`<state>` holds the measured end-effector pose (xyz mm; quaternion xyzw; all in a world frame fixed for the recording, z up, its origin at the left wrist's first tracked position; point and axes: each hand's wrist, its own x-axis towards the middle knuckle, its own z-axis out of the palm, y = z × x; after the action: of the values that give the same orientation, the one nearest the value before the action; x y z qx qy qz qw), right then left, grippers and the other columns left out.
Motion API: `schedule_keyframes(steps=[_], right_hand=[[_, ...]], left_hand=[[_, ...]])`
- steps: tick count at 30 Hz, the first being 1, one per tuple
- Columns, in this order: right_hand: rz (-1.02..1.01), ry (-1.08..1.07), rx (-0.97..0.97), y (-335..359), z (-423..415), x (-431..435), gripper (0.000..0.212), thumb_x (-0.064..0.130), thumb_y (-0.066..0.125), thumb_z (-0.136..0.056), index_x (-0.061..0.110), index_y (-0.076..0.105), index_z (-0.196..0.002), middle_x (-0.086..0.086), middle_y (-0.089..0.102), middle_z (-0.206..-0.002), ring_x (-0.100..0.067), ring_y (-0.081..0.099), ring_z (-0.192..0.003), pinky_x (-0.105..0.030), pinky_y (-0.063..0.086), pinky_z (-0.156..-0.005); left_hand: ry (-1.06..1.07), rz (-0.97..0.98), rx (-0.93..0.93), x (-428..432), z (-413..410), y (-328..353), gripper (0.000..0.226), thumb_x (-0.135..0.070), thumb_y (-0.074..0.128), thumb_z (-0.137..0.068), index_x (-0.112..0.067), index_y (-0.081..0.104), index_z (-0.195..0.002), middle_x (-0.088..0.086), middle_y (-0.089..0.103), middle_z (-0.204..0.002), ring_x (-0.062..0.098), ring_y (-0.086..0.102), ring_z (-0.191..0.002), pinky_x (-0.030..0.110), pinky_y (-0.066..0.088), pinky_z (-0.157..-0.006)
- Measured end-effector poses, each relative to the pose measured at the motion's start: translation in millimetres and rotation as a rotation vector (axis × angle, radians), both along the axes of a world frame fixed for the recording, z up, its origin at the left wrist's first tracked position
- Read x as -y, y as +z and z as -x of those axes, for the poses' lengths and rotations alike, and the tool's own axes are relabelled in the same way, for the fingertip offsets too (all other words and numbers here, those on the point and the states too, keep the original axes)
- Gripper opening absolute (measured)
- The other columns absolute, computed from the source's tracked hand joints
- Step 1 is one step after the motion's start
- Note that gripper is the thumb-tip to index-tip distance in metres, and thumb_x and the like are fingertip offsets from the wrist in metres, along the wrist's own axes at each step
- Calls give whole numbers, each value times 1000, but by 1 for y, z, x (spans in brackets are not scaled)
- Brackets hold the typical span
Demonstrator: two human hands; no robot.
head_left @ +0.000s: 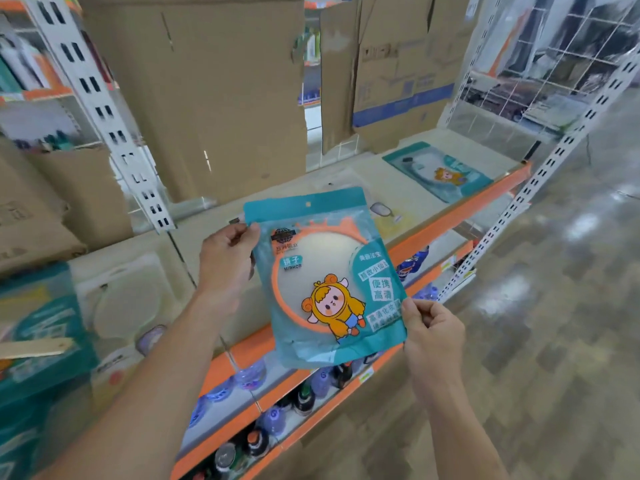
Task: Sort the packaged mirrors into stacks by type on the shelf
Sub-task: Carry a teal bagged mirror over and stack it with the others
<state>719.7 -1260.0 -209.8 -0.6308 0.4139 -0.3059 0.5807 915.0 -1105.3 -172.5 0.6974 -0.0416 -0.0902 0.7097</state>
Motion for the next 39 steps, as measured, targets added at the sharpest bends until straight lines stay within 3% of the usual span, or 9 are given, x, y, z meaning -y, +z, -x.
schedule_keyframes(steps=[3,6,11,20,25,29,32,35,39], right_hand=[[-10,18,-6,-4,1,29,15,17,59,-92,12,64,-78,-17,68,-77,-30,63,-72,-51,52,-65],[-38,63,-8,-3,9,65,13,17,58,-92,12,64,-81,-14,69,-76,-28,62,-70,-37,47,-55],[-120,131,-18,14,29,133,12,6,53,-94,6,61,-85,-9,63,-70,-9,48,-46,-20,37,-39],[-75,227,-18,6,38,220,16,15,56,-93,11,64,-80,-19,67,-77,-21,49,-58,-27,35,-48],[-77,285,-16,5,31,249,15,16,58,-92,10,66,-81,-13,69,-74,-33,61,-69,-41,47,-58],[-57,303,-25,2,15,279,16,15,59,-92,12,66,-78,-12,70,-72,-26,58,-64,-40,47,-57],[-85,295,-1,2,-2,306,13,13,58,-92,10,65,-81,-7,71,-70,-18,61,-63,-30,44,-52],[-67,305,-9,4,-20,335,13,11,58,-91,9,65,-81,-1,65,-59,-5,51,-46,-19,39,-43],[-75,296,-19,4,-48,375,14,11,59,-91,10,65,-78,-5,64,-59,-11,46,-47,-24,36,-43]], left_hand=[[20,-21,21,29,3,6,21,-19,58,-93,-8,60,-75,8,42,-59,10,29,-40,19,23,-38],[29,-14,25,62,11,8,21,-20,58,-93,-11,61,-75,5,47,-60,7,33,-40,19,26,-39],[56,11,-42,125,32,7,18,-24,58,-93,-18,63,-77,-4,56,-58,8,41,-45,21,32,-42],[120,-64,-16,193,48,14,23,-24,58,-93,-14,61,-74,3,49,-60,13,35,-47,28,27,-46],[149,-92,-27,217,43,14,20,-24,57,-94,-10,63,-82,3,51,-62,11,35,-48,27,29,-45],[176,-75,-55,243,28,3,18,-22,57,-94,-10,62,-81,9,50,-65,12,33,-47,25,27,-43],[172,-71,-36,269,13,-2,19,-19,57,-94,-6,62,-81,14,53,-72,11,34,-42,22,27,-38],[198,-65,-44,300,-3,-3,18,-18,58,-93,-9,64,-79,11,57,-69,10,39,-41,20,31,-38],[232,-66,-85,338,-33,-5,19,-24,63,-90,-9,65,-79,13,56,-69,22,43,-57,28,33,-50]])
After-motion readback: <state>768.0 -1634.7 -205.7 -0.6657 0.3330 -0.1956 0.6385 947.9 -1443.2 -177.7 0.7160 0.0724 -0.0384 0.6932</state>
